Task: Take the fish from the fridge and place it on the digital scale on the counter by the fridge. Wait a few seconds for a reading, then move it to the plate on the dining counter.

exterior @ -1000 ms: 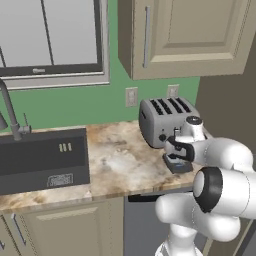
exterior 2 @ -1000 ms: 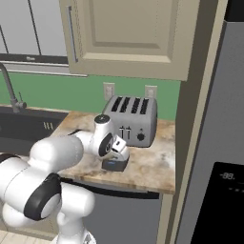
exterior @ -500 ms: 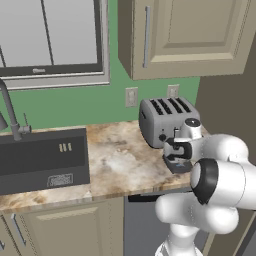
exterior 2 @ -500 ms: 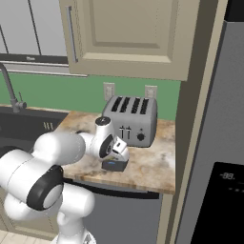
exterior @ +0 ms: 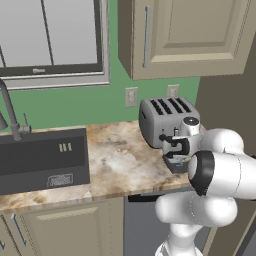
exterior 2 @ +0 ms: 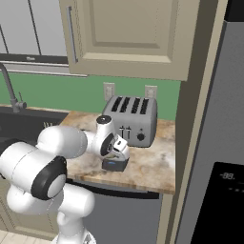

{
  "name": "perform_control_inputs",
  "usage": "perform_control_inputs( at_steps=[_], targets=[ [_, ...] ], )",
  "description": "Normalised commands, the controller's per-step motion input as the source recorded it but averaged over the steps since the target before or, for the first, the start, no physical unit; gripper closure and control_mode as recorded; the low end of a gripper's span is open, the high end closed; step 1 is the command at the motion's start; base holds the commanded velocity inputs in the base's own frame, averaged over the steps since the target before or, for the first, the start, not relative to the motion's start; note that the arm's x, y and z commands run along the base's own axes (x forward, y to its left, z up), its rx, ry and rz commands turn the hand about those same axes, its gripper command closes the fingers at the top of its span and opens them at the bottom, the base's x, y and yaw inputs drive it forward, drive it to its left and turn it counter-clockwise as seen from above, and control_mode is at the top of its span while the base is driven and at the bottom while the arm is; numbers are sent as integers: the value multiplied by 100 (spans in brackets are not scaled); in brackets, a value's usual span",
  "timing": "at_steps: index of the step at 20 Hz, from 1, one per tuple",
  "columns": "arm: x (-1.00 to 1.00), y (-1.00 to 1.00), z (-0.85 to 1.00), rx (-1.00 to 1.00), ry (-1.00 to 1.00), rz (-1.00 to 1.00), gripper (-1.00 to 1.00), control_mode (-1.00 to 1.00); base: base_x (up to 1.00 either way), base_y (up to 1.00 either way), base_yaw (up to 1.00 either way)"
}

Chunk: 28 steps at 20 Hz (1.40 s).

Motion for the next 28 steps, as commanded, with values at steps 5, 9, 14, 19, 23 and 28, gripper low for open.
perform_control_inputs(
  at_steps=[5,9,14,19,23,28],
  targets=[
    [11,0,-13,0,0,0,100,-100,0,0,0],
    [9,0,-16,0,0,0,100,-100,0,0,0],
    [2,0,-8,0,0,0,-100,-100,0,0,0],
    [-22,-2,1,0,-4,0,-100,-100,0,0,0],
    [-49,0,23,0,-9,0,-100,-100,0,0,0],
    [-41,0,50,3,-8,0,-100,-100,0,0,0]
  ],
)
